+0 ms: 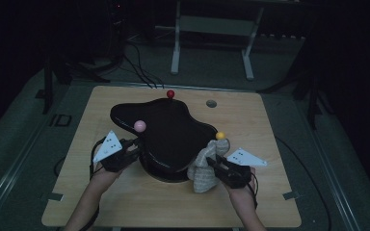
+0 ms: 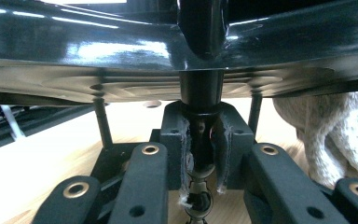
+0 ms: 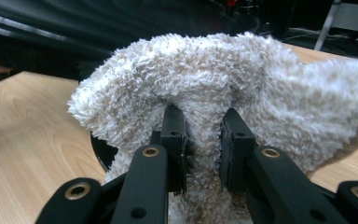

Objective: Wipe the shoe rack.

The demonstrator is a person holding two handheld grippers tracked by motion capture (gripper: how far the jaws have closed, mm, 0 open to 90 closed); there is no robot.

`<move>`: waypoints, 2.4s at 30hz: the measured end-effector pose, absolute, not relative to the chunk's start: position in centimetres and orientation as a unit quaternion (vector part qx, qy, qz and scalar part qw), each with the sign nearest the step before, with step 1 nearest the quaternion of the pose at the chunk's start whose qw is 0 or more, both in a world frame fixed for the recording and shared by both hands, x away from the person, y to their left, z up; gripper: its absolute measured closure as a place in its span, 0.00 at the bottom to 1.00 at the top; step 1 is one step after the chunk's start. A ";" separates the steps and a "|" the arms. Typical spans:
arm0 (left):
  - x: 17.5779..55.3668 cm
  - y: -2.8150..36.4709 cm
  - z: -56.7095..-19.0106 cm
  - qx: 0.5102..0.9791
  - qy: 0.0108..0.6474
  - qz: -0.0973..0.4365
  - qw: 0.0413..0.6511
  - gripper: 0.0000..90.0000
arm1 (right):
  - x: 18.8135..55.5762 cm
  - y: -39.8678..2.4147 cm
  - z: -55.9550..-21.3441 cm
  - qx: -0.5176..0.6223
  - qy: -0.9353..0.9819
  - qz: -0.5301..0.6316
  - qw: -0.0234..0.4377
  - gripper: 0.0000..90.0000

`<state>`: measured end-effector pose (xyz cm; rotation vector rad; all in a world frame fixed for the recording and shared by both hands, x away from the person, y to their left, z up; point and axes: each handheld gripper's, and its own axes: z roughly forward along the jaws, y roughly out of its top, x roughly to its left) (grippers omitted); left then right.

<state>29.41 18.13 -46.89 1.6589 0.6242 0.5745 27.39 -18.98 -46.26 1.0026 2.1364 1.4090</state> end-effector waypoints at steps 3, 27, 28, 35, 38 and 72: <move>29.4 18.1 -46.9 0.715 0.268 0.246 0.597 0.83 | 27.2 -19.3 -44.9 0.352 0.756 0.514 0.204 0.83; 29.3 17.8 -46.6 0.715 0.278 0.234 0.597 0.76 | 25.9 -17.6 -44.5 0.324 0.766 0.521 0.194 0.83; 29.3 17.8 -46.6 0.716 0.279 0.238 0.594 0.80 | 25.9 -17.6 -44.8 0.327 0.768 0.516 0.191 0.83; 29.2 17.6 -46.5 0.719 0.278 0.242 0.590 0.84 | 25.1 -17.6 -43.6 0.315 0.762 0.531 0.193 0.83; 29.2 17.5 -46.5 0.718 0.277 0.242 0.591 0.84 | 24.7 -17.4 -43.0 0.306 0.761 0.538 0.196 0.83; 29.0 17.4 -46.6 0.720 0.272 0.241 0.592 0.84 | 22.2 -15.9 -42.4 0.275 0.777 0.534 0.187 0.83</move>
